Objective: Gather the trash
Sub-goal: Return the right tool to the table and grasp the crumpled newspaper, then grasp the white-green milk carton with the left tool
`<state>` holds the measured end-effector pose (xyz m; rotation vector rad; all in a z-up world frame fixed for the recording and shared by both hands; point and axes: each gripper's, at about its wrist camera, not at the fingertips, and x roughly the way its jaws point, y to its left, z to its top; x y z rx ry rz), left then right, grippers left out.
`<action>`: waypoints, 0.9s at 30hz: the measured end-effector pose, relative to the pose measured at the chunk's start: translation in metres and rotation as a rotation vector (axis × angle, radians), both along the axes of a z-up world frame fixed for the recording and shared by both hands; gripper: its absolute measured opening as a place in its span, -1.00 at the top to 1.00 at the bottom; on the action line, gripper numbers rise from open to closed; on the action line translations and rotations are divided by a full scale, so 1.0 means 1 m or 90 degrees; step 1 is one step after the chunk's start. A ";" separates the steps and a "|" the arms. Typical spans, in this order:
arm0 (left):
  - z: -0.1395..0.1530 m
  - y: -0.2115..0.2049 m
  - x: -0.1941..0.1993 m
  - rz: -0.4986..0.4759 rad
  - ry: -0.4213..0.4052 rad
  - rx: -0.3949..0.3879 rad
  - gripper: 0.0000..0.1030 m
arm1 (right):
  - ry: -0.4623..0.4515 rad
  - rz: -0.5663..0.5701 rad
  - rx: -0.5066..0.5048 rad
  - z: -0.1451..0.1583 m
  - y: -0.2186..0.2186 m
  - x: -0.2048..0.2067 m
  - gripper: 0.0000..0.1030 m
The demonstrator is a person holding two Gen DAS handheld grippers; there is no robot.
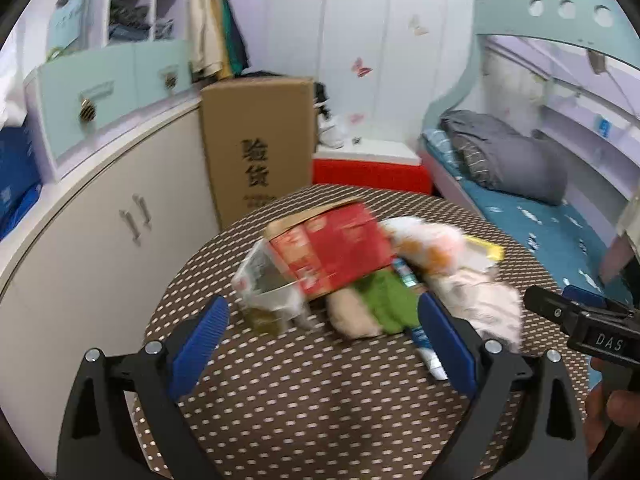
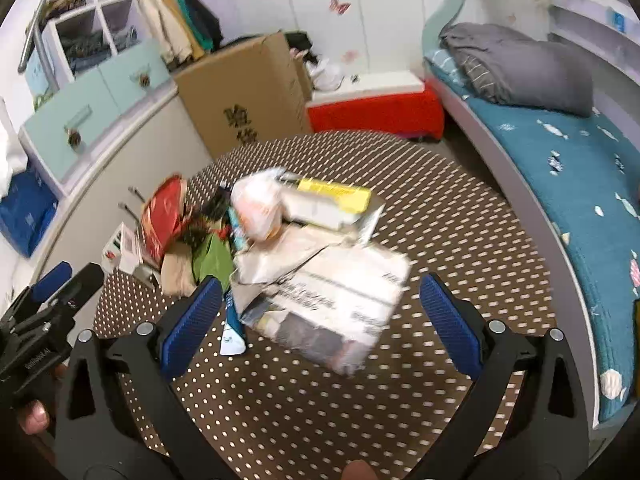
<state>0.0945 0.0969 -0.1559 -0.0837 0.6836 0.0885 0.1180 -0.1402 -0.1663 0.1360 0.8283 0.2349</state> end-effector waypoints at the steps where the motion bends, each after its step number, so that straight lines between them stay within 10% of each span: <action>1: -0.005 0.006 0.000 0.009 0.003 -0.001 -0.82 | 0.004 0.005 0.000 -0.004 0.003 0.001 -0.88; 8: -0.025 0.026 0.014 0.040 0.016 0.005 -0.82 | 0.030 0.033 -0.001 -0.030 0.043 0.020 -0.71; 19: -0.056 0.034 0.059 0.075 0.032 0.028 -0.78 | 0.034 0.022 -0.002 -0.046 0.057 0.037 0.28; 22: -0.065 0.038 0.060 0.052 0.054 -0.001 0.05 | 0.038 0.026 0.013 -0.045 0.047 0.032 0.48; 27: -0.067 0.040 0.042 0.044 0.046 -0.006 0.13 | 0.035 0.053 0.046 -0.039 0.029 0.012 0.54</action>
